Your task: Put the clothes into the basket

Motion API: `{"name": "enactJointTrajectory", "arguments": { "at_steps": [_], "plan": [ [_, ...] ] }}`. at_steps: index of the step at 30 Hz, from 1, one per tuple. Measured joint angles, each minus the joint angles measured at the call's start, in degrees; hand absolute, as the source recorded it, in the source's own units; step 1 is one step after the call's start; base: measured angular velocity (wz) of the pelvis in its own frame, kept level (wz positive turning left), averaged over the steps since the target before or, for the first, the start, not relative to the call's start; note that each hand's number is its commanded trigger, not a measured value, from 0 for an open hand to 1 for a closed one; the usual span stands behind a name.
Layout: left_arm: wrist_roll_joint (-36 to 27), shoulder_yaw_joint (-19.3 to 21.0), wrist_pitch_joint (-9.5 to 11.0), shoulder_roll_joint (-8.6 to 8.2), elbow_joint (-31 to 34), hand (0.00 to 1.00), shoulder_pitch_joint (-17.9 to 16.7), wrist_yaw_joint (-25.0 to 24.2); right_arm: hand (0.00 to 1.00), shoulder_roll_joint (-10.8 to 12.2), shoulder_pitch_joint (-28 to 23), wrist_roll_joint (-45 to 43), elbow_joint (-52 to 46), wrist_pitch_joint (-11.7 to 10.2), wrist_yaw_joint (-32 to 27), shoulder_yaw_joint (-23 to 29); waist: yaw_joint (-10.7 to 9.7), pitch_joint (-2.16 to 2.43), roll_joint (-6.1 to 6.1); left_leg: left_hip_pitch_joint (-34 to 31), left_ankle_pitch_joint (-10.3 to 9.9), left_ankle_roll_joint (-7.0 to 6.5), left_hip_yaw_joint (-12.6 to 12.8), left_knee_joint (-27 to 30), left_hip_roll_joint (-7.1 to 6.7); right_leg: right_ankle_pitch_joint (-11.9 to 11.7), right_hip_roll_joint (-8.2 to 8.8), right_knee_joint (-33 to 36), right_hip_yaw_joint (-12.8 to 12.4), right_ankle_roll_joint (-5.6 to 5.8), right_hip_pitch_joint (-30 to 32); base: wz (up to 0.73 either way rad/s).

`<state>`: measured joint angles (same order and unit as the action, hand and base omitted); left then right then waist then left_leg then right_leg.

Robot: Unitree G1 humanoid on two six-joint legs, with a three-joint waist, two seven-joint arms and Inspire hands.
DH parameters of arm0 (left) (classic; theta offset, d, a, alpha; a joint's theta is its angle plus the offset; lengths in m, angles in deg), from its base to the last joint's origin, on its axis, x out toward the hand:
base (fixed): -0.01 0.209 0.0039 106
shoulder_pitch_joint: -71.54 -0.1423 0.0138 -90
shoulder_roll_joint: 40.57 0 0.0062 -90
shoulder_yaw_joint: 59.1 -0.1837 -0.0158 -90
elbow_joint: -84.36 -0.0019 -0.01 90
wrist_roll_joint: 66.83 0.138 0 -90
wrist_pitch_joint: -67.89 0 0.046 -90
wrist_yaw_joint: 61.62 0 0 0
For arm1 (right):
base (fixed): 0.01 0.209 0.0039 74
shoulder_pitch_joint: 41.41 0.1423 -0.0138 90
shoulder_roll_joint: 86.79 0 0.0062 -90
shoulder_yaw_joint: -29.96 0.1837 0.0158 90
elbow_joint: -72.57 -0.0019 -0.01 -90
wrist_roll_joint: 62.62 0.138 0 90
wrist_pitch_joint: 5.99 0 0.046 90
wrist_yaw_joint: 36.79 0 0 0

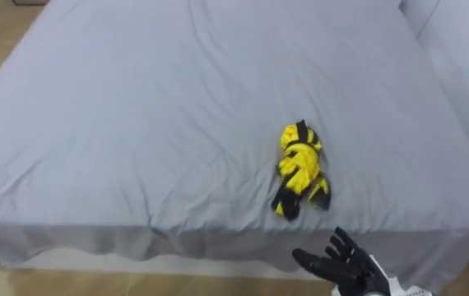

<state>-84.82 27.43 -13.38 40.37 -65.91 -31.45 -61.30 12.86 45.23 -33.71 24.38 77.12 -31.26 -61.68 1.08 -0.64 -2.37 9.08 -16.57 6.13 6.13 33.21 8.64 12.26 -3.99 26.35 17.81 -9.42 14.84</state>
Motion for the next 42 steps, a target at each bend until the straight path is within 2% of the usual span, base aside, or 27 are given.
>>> {"name": "enactJointTrajectory", "arguments": {
  "at_steps": [1, 2, 3, 4, 6, 7, 8, 9, 10, 11, 13, 17, 19, 22, 25, 28, 31, 34, 36, 37, 38, 39, 40, 41, 42],
  "plan": [
    [0.0, 0.13, 0.23, 0.04, 0.12, 0.0, 0.12, -0.07, 0.0, 0.04, -0.04, 0.02, -0.23, -0.18, -0.42, 0.04, -1.17, -0.21, 0.49, -3.51, 0.52, 0.02, 0.25, 6.62, 0.93, 0.24, -0.28, -3.13, -0.01, 0.09, -2.96, 0.33],
    [-0.01, 0.13, 0.52, 0.11, 0.37, 0.0, 0.27, -0.02, 0.0, 0.08, -0.05, 0.05, -0.3, -0.5, -0.56, -0.05, -1.8, -0.46, 1.31, -6.68, 0.19, -0.01, 1.14, 10.19, 1.43, 0.03, -0.23, -5.98, -0.14, 0.35, -5.74, 0.27],
    [0.01, 0.13, 0.55, 0.09, 0.62, 0.0, 0.12, 0.0, 0.0, 0.05, -0.04, -0.02, -0.31, -0.57, -0.59, -0.04, -1.88, -0.46, 1.57, -7.71, 0.12, -0.11, 1.89, 10.71, 1.78, -0.09, -0.23, -7.23, -0.3, 0.46, -7.02, 0.12],
    [-0.16, 0.05, 0.56, -0.08, 0.66, 0.0, 0.07, 0.06, 0.0, -0.23, -0.02, 0.06, -0.44, -0.67, -0.78, 0.01, -2.08, -0.47, 1.88, -10.05, -0.29, -0.79, 2.43, 10.13, 1.79, -0.2, -0.21, -9.4, -0.59, 0.66, -9.37, -0.05],
    [-0.59, 0.01, 0.65, -0.16, 0.79, 0.0, -0.02, 0.14, 0.0, -0.82, -0.1, 0.05, -2.09, -0.64, -1.55, 0.04, -1.58, -0.53, 2.1, -13.13, -0.72, -1.42, 2.8, 6.56, 1.23, -0.41, -0.16, -11.71, -1.9, 1.02, -12.02, -0.27],
    [-1.28, 0.02, 0.79, -0.22, 0.87, 0.0, -0.23, 0.14, 0.0, -1.09, -0.09, 0.07, -4.04, -0.68, -1.82, 0.22, -0.99, -0.33, 2.32, -14.57, -1.61, -1.79, 2.68, 1.83, 0.07, -0.59, 0.02, -12.6, -3.41, 1.33, -12.77, -0.51],
    [-2.49, -0.02, 1.23, -0.32, 0.9, 0.0, -0.22, 0.12, 0.0, -1.53, -0.02, 0.05, -5.93, -0.91, -1.93, 0.04, -0.44, 0.29, 2.3, -16.0, -1.55, -1.72, 2.66, -3.78, -0.62, -0.82, 0.19, -12.96, -4.31, 1.69, -13.06, -0.5],
    [-2.73, -0.02, 1.52, -0.4, 0.9, 0.0, -0.09, 0.12, 0.0, -1.84, 0.17, -0.04, -6.71, -1.15, -2.02, -0.18, -0.26, 0.35, 2.24, -16.6, -1.19, -1.71, 2.82, -6.86, -0.73, -0.83, 0.19, -12.89, -4.78, 1.74, -13.06, -0.47],
    [-2.71, 0.05, 1.82, -0.28, 0.76, 0.0, -0.02, 0.11, 0.0, -2.11, 0.71, -0.42, -7.0, -1.55, -2.44, -0.82, 0.5, 0.51, 2.67, -16.82, 0.8, -3.08, 3.16, -10.18, -1.35, -0.79, 0.46, -12.66, -6.28, 2.19, -13.14, -0.45],
    [-2.58, 0.03, 1.87, -0.28, 0.47, 0.0, -0.16, -0.04, 0.0, -2.21, 0.71, -1.13, -7.49, -1.56, -2.78, -1.13, 0.83, 1.12, 2.97, -14.86, 2.33, -3.45, 2.82, -12.85, -2.22, -1.26, 0.82, -12.87, -6.77, 3.02, -13.19, -0.35],
    [-2.45, -0.05, 1.87, -0.41, 0.12, 0.0, -0.15, -0.73, 0.0, -2.63, 0.25, -2.35, -9.78, -1.66, -2.95, -1.09, 0.83, 0.92, 2.95, -12.07, 3.47, -3.82, 2.62, -16.55, -3.33, -1.52, 1.32, -12.85, -6.65, 3.47, -13.39, -0.14],
    [-2.44, -0.13, 1.64, -0.31, -0.39, 0.0, -0.39, -1.28, 0.0, -3.22, 0.11, -2.43, -15.19, -2.53, -3.78, -1.21, 0.69, 0.74, 2.56, -10.66, 3.96, -4.0, -0.67, -20.83, -5.16, -1.72, 1.88, -14.76, -5.12, 3.85, -14.1, -0.13],
    [-2.27, -0.13, 1.42, -0.07, -0.52, 0.0, -0.25, -1.7, 0.0, -3.3, 0.12, -2.84, -15.85, -2.53, -4.59, -1.23, 0.65, 0.74, 2.56, -10.43, 4.66, -4.15, -1.4, -22.13, -5.45, -1.74, 2.05, -14.71, -5.02, 3.88, -13.93, 0.19],
    [-1.9, -0.14, 1.14, 0.81, -1.86, 0.0, 0.71, -2.16, 0.0, -3.23, 1.23, -3.68, -16.34, -2.53, -5.07, -1.75, 0.82, 0.58, 2.81, -10.65, 5.16, -4.17, -2.27, -23.38, -5.49, -1.75, 2.16, -14.59, -3.6, 3.93, -13.23, 0.18],
    [-1.81, -0.11, 1.0, 1.22, -3.37, 0.0, 1.77, -2.26, 0.0, -3.37, 2.78, -5.5, -18.34, -2.53, -4.73, -2.36, 0.99, 0.55, 2.98, -12.49, 5.2, -4.13, -2.46, -23.49, -5.52, -1.75, 2.13, -14.7, -3.57, 3.93, -11.62, 0.04],
    [-1.8, 0.07, -0.02, 1.46, -4.06, 0.0, 2.53, -2.11, 0.0, -3.28, 3.5, -6.9, -18.39, -2.49, -3.62, -4.35, 1.52, 0.53, 3.21, -12.42, 5.26, -4.06, -2.98, -23.6, -5.47, -1.75, 1.99, -14.65, -3.59, 3.93, -11.71, 0.05],
    [-1.79, 0.06, -0.56, 1.45, -4.92, 0.0, 4.01, -1.93, 0.0, -3.17, 3.58, -9.48, -17.16, -2.09, -2.11, -6.34, 2.47, 0.16, 3.74, -12.65, 5.25, -4.06, -3.0, -23.6, -5.46, -1.75, 1.97, -14.87, -3.46, 3.93, -11.61, 0.02],
    [-1.81, 0.04, -0.98, 1.48, -5.98, 0.0, 5.17, -1.92, 0.0, -3.11, 4.18, -12.46, -14.8, -1.82, -0.69, -8.25, 2.61, 0.04, 3.96, -13.55, 5.25, -4.06, -3.04, -23.65, -5.5, -1.77, 2.07, -14.89, -2.72, 3.95, -11.0, 0.06],
    [-1.82, -0.07, -1.16, 1.44, -6.23, 0.0, 5.64, -1.92, 0.0, -2.83, 5.53, -13.33, -10.35, -1.78, -0.72, -9.07, 3.05, 0.0, 4.0, -13.26, 5.46, -4.15, -4.29, -24.02, -4.92, -1.58, 2.11, -12.5, -1.82, 4.31, -9.65, -0.08],
    [-1.55, -0.25, -1.16, 1.25, -6.12, 0.0, 6.2, -1.9, 0.0, -2.57, 5.63, -13.5, -8.4, -1.76, -1.35, -8.95, 4.04, -0.61, 3.23, -12.92, 5.7, -4.1, -8.68, -24.07, -3.78, -0.4, 1.78, -7.5, -1.88, 6.03, -5.53, -0.48],
    [-1.01, 0.68, -0.84, 1.61, -6.06, 0.0, 6.13, -1.83, 0.0, -1.98, 6.1, -14.26, -8.09, -1.83, -1.79, -9.21, 5.37, -0.39, 3.64, -13.99, 5.68, -3.99, -11.49, -23.74, -3.28, -2.42, 1.12, -13.27, -4.67, 5.32, -1.62, -0.66],
    [-1.16, 1.35, -0.81, 1.73, -6.06, 0.0, 6.04, -1.82, 0.0, -1.81, 6.86, -14.78, -8.13, -1.98, -1.86, -9.82, 5.64, 0.08, 4.98, -14.8, 5.48, -3.68, -11.31, -23.51, -3.68, -7.41, 2.1, -16.81, -5.04, 5.36, 0.14, -0.51],
    [-1.07, 2.51, -1.23, 1.43, -6.97, 0.0, 6.44, -1.6, 0.0, -1.7, 7.93, -15.65, -6.5, -3.1, -2.44, -10.22, 4.63, -0.25, 4.24, -15.42, 5.11, -2.59, -11.53, -23.8, -2.97, -11.68, 2.29, -16.4, -2.56, 3.11, 1.0, 0.1],
    [-0.98, 2.63, -1.06, 1.24, -7.03, 0.0, 6.57, -1.57, 0.0, -1.75, 7.9, -16.1, -4.98, -3.48, -3.69, -10.05, 3.73, -0.25, 4.23, -15.62, 5.57, -2.07, -9.87, -24.08, -3.3, -11.67, 2.57, -16.77, -0.83, 3.11, 0.35, 0.38],
    [-0.95, 2.64, -1.05, 1.15, -7.03, 0.0, 6.57, -1.57, 0.0, -1.81, 8.04, -16.26, -3.76, -3.64, -4.16, -9.83, 3.64, -0.24, 4.2, -15.56, 5.64, -2.13, -8.89, -24.1, -3.22, -11.65, 2.58, -16.76, -0.32, 3.14, 0.09, 0.5]
  ]
}}
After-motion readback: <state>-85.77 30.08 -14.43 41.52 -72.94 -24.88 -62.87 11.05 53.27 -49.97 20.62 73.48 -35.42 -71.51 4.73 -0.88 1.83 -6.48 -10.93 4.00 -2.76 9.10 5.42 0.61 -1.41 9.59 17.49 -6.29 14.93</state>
